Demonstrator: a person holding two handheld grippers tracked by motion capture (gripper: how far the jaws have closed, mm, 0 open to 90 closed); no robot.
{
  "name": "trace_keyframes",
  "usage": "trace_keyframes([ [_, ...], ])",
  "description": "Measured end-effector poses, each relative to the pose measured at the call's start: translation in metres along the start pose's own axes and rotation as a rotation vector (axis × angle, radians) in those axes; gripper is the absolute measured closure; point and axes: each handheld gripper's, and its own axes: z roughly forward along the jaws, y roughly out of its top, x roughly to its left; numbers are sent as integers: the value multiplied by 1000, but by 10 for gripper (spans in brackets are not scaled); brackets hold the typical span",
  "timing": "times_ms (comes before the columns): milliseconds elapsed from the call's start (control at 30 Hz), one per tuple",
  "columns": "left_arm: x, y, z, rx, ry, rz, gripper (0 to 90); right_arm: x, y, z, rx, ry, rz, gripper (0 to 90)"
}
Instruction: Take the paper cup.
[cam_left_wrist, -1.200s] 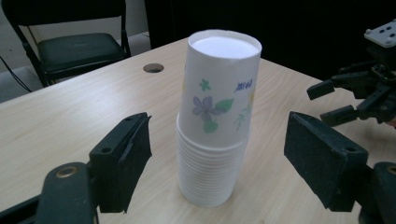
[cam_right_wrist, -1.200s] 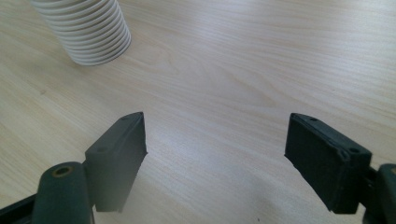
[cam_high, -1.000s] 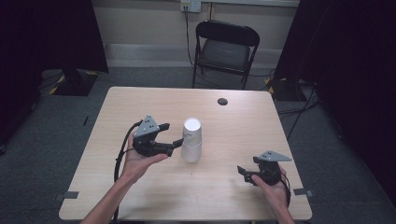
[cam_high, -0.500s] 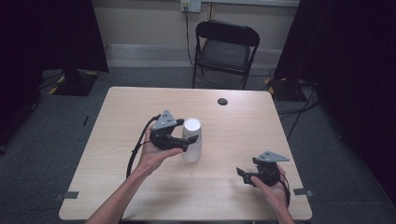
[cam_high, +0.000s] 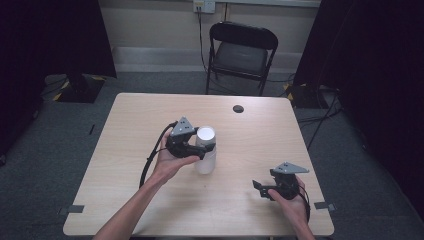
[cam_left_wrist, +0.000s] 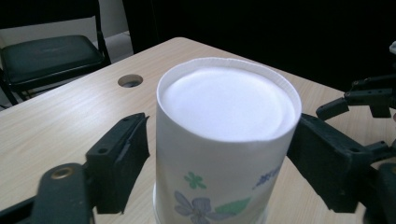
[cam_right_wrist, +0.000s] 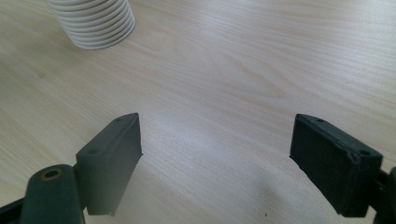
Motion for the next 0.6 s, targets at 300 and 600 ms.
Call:
trace_keyframes([
  [300,0,-2,7,31,-3,41,270,-3,0,-2,-19,-22,4,177],
  [600,2,-5,10,27,-13,17,287,-1,1,-3,-34,-40,1,190],
])
